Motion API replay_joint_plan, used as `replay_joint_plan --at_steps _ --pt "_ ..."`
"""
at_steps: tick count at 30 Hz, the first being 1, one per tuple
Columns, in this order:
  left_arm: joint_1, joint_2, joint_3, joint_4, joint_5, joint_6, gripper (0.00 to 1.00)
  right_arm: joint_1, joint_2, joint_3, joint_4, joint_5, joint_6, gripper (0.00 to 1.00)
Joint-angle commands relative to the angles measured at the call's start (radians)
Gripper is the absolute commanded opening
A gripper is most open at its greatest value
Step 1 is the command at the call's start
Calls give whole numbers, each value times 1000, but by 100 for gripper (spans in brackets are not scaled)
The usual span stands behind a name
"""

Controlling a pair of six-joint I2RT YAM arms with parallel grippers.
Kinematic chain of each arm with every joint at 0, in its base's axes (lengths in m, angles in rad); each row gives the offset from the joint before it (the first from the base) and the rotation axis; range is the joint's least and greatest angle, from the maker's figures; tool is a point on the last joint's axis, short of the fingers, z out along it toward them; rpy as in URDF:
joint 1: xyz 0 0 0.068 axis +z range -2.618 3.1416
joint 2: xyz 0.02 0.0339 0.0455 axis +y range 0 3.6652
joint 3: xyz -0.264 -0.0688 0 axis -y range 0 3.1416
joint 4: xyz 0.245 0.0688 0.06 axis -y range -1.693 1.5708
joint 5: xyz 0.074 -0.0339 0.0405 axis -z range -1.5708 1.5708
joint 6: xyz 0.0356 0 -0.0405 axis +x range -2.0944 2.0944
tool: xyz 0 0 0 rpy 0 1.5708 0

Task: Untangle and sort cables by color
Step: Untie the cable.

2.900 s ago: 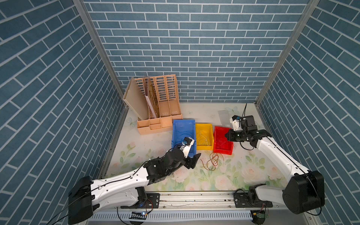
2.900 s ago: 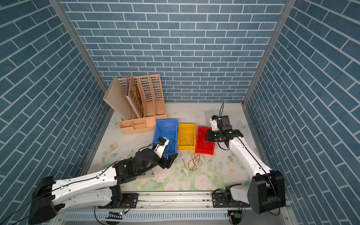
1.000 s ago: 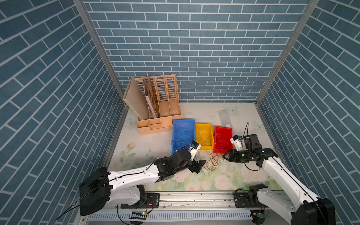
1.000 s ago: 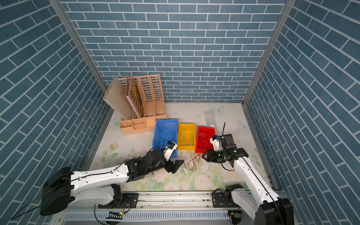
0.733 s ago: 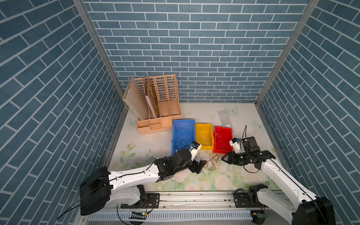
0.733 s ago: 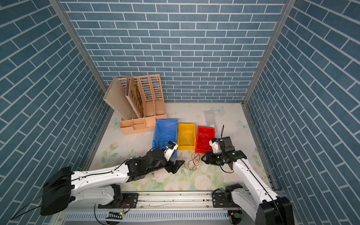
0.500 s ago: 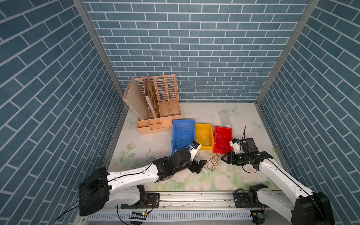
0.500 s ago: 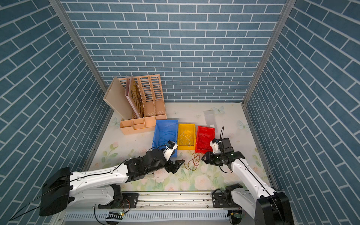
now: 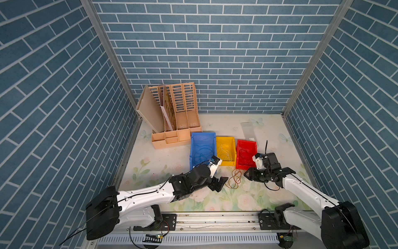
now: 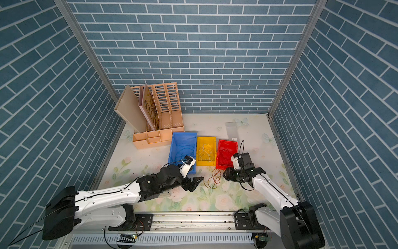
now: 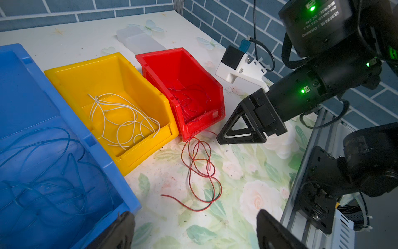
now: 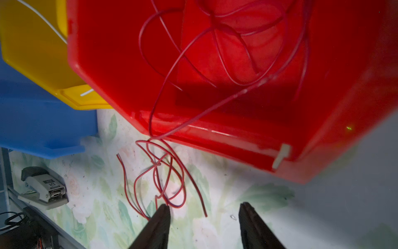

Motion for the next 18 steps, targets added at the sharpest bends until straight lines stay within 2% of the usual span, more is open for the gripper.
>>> replay_joint_plan --at_steps 1,10,18 --pt "-3 -22 6 -5 -12 2 92 9 16 -17 44 39 21 53" --pt "-3 -24 7 -16 -17 3 92 21 77 -31 116 56 31 42" --pt "-3 -39 -7 -20 -27 3 92 36 124 -28 164 70 42 37"
